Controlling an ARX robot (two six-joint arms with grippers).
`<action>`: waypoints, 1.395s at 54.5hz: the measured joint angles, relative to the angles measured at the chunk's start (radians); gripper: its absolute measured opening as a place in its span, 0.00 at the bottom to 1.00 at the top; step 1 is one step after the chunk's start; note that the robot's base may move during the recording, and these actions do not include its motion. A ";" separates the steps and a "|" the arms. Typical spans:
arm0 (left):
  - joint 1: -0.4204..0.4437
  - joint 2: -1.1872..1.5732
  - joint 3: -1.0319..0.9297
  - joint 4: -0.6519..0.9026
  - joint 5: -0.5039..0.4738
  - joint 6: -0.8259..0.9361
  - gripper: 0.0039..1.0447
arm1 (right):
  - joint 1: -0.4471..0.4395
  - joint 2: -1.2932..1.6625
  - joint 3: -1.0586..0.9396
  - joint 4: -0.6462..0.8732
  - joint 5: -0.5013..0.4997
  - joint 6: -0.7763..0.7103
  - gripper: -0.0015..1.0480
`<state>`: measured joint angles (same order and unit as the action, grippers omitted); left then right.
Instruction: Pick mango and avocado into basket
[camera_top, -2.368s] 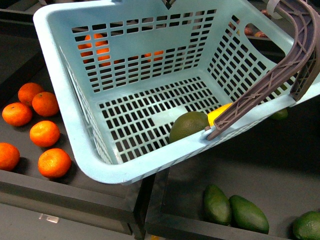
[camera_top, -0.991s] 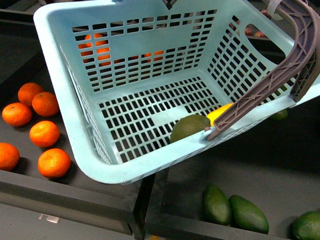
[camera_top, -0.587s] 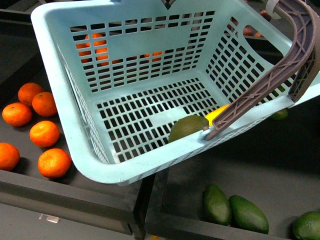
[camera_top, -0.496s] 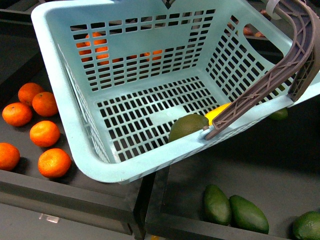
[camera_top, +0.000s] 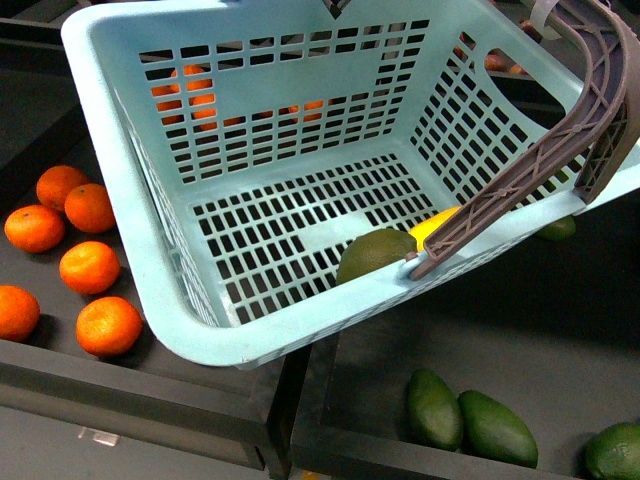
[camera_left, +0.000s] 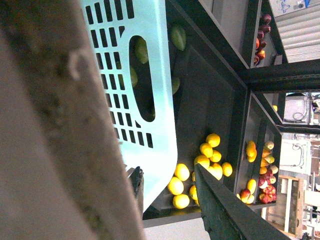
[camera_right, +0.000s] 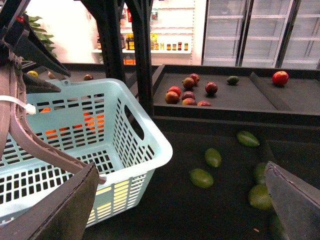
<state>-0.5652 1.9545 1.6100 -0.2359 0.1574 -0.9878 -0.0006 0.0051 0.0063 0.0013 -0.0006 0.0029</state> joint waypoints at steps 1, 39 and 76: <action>0.000 0.000 0.000 0.000 0.000 0.000 0.31 | 0.000 0.000 0.000 0.000 0.000 0.000 0.92; -0.006 0.003 0.000 0.001 -0.002 0.000 0.31 | 0.000 -0.001 0.000 -0.002 0.002 0.000 0.93; -0.001 0.003 0.000 0.001 0.003 -0.001 0.31 | 0.000 -0.001 0.000 -0.004 -0.001 0.000 0.93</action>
<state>-0.5659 1.9579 1.6100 -0.2352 0.1604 -0.9890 -0.0002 0.0044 0.0063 -0.0025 -0.0013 0.0032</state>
